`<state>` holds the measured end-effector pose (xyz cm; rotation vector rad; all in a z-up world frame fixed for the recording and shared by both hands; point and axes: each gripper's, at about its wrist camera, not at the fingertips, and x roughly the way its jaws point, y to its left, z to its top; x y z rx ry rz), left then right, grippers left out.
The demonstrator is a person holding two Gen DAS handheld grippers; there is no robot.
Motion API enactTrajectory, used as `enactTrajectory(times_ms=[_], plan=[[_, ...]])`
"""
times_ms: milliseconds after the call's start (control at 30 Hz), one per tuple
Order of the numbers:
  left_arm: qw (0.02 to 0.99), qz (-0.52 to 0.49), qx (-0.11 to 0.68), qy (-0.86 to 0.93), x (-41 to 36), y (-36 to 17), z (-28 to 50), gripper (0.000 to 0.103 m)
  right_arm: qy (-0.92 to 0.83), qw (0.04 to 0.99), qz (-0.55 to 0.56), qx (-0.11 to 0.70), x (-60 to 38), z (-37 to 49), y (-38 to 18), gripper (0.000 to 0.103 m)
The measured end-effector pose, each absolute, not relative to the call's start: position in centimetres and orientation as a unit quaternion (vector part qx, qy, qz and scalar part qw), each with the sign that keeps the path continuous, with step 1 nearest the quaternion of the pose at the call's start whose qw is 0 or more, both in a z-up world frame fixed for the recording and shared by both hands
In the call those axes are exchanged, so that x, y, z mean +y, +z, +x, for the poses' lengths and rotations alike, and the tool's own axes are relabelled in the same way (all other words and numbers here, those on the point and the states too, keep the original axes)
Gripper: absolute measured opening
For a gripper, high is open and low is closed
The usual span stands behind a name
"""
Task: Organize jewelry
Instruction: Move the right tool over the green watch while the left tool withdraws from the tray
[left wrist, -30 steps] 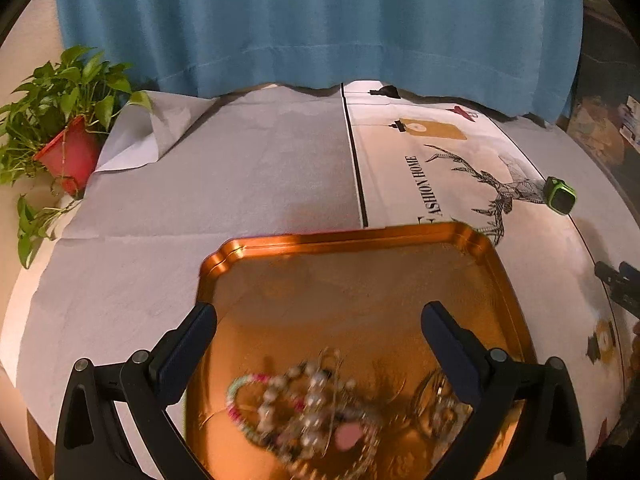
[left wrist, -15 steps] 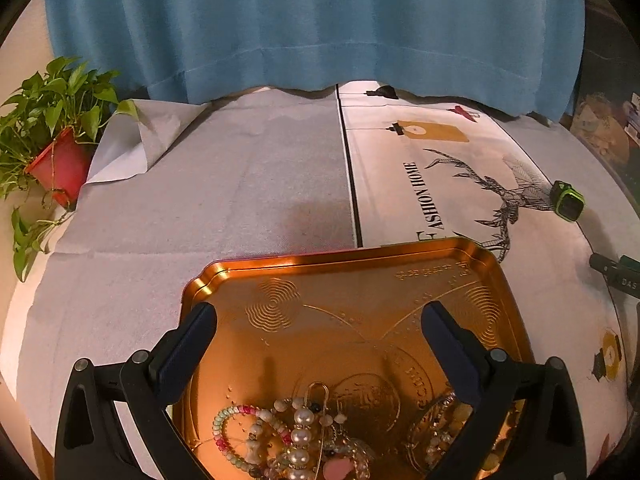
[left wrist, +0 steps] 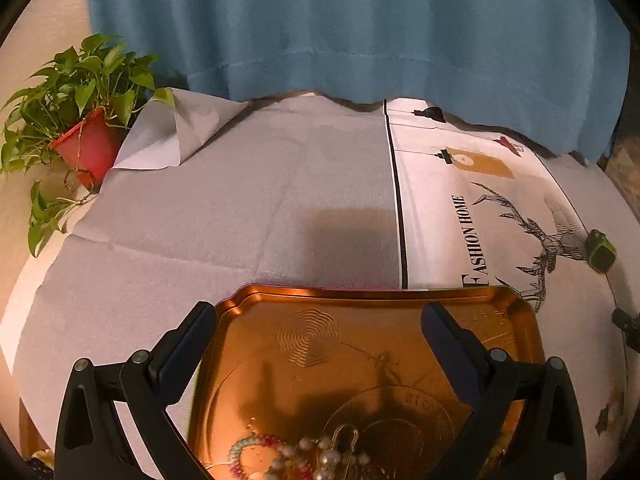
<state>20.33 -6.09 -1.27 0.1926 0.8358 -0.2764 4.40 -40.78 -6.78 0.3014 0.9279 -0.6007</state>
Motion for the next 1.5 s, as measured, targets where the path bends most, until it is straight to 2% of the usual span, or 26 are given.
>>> enactTrajectory(times_ms=[300, 900, 1500], plan=[[0.893, 0.111, 0.408, -0.152, -7.1, -2.6, 20.2, 0.102, -0.284, 0.840, 0.143, 0.439, -40.8, 4.4, -6.7, 0.103], [0.883, 0.096, 0.408, -0.210, -7.5, 3.2, 14.0, 0.102, -0.284, 0.840, 0.143, 0.439, -40.8, 4.4, -6.9, 0.103], [0.863, 0.136, 0.426, -0.233, -11.5, 1.1, 11.9, 0.102, -0.285, 0.840, 0.143, 0.440, -40.9, 4.5, -6.7, 0.103]])
